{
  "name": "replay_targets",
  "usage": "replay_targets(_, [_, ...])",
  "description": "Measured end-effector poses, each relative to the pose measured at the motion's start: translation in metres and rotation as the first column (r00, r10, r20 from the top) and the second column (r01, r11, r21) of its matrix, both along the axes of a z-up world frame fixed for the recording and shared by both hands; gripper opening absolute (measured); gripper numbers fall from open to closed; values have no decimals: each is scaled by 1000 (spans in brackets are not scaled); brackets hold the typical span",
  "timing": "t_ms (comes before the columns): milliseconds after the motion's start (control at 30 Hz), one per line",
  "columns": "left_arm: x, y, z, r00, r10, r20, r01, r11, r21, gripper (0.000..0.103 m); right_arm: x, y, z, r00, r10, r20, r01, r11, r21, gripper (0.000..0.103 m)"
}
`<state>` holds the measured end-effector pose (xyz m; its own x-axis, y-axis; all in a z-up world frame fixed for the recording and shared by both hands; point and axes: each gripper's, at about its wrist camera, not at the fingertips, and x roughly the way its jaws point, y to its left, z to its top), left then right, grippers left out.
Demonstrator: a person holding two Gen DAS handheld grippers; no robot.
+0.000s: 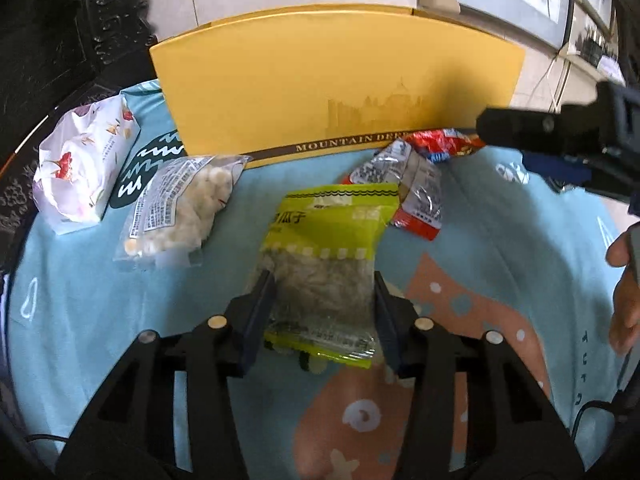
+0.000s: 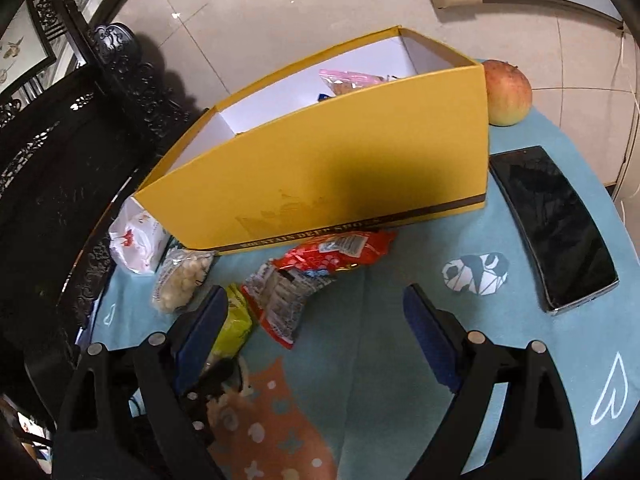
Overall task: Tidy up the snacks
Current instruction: 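Grasp the green seed bag with the left tool while the right tool grasps the clear candy bag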
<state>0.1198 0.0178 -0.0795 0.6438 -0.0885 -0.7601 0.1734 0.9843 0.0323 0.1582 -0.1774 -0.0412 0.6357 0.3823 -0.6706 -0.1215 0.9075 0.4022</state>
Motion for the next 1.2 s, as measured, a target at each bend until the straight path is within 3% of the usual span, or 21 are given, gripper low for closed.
replay_targets(100, [-1,1,-1,1000,-3,16,3,1000,6,54,3,1,-7,1000,-10,-16,10,1000,-23,90])
replay_targets(167, [1,4,-3,1000,8,5,-8,1000,5,72,6,3,-14,999,-14,-33,13,999,-37,90])
replay_targets(367, [4,2,5,998,30,58,-31,999,23,90,9,5,-23,998,-11,-69,10,1000,-23,90])
replay_targets(500, [16,-9,-7,1000,6,-27,-5,999,51,88,7,8,-22,998,-1,-60,-1,999,-44,90])
replay_targets(567, [16,-8,-5,1000,20,-23,-19,999,30,71,6,9,-20,999,0,-48,-3,998,-67,90])
replay_targets(633, [15,-5,-3,1000,20,-15,-20,1000,16,67,5,11,-20,999,3,-36,-7,995,-101,90])
replay_targets(700, [10,1,4,1000,22,22,-22,1000,-22,45,5,15,-21,1000,6,-29,-10,992,-124,90])
replay_targets(733, [8,4,7,999,31,39,-29,999,-31,43,5,17,-23,999,13,-34,-17,991,-129,90])
replay_targets(933, [9,30,13,994,105,18,-101,984,-147,43,9,26,-27,996,59,-67,-63,997,-52,90])
replay_targets(1033, [9,42,13,992,125,-10,-124,969,-213,44,12,41,-24,997,72,-41,-77,988,-132,87])
replay_targets(1200, [15,46,6,992,126,-30,-130,967,-219,50,32,66,-32,995,83,-56,-94,968,-234,83])
